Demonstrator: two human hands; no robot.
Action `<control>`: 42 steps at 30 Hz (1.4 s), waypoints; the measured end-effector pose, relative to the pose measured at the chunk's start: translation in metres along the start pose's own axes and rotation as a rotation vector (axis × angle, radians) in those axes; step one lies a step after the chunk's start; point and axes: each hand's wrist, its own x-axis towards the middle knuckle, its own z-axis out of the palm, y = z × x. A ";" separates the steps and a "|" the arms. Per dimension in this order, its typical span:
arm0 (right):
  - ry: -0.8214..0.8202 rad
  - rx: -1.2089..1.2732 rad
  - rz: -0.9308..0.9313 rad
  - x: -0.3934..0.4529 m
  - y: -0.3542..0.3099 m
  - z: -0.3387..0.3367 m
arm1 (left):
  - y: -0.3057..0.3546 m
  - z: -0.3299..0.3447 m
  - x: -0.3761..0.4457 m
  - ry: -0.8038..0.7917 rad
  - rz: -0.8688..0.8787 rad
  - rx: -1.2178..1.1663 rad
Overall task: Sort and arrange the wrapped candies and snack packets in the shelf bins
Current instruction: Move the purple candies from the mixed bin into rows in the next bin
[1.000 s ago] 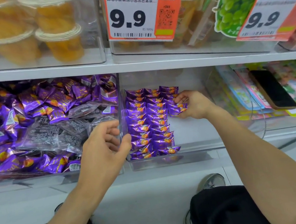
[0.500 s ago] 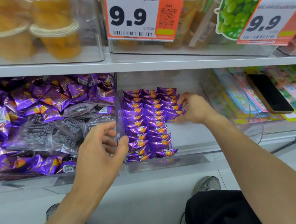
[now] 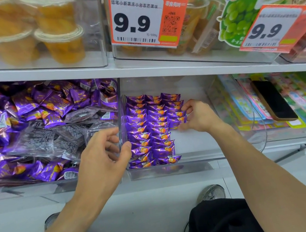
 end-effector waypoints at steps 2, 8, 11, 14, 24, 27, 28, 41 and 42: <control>-0.001 -0.008 -0.002 0.000 0.000 0.002 | 0.001 0.000 0.000 -0.002 0.010 0.005; 0.033 -0.086 -0.028 -0.006 -0.009 -0.011 | 0.003 -0.011 0.002 -0.054 0.055 0.033; 0.176 -0.094 -0.129 -0.023 -0.038 -0.022 | 0.007 -0.039 0.015 -0.125 0.191 0.227; 0.248 0.107 -0.318 -0.059 -0.085 -0.015 | -0.001 -0.085 0.030 -0.195 0.238 0.485; -0.191 0.191 -0.876 -0.115 -0.217 0.055 | -0.040 -0.179 0.039 -0.178 -0.020 0.760; -0.244 0.201 -0.838 -0.099 -0.247 0.076 | -0.051 -0.192 0.037 -0.148 -0.025 0.710; -0.231 0.205 -0.831 -0.094 -0.256 0.082 | -0.053 -0.194 0.037 -0.133 -0.024 0.683; -0.213 -0.030 -0.725 -0.048 -0.318 0.143 | -0.057 -0.206 0.043 -0.033 -0.083 0.633; -0.216 -0.045 -0.718 -0.048 -0.319 0.146 | -0.056 -0.206 0.044 -0.033 -0.089 0.626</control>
